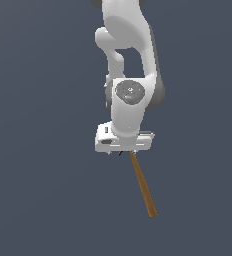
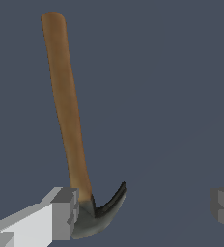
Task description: Pick up the object and move it to a goal position.
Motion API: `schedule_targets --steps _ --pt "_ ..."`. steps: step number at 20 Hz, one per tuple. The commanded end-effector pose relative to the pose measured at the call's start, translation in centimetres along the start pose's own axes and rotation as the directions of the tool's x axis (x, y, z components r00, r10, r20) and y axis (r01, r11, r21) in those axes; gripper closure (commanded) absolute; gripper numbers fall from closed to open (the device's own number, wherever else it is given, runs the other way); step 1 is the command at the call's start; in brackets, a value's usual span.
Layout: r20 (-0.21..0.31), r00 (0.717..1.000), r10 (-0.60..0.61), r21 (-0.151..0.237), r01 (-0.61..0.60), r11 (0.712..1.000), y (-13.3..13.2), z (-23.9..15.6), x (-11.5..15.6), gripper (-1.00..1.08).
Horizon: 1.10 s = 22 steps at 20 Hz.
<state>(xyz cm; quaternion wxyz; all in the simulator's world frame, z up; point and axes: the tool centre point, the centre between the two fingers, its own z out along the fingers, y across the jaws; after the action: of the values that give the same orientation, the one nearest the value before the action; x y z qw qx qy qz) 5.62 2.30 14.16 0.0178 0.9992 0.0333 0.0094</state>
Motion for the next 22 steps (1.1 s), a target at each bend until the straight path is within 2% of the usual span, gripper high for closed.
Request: schedule_targets --steps 1,11,22 --pt "0.004 1.000 -0.006 0.007 0.006 1.000 -1.3 1.5 1.2 -0.92" --pt "0.014 1.000 -0.018 0.030 0.017 0.999 -5.1 6.1 4.0 -0.92" --pt "0.018 1.000 -0.020 0.036 0.019 0.999 -6.1 7.5 4.4 -0.92"
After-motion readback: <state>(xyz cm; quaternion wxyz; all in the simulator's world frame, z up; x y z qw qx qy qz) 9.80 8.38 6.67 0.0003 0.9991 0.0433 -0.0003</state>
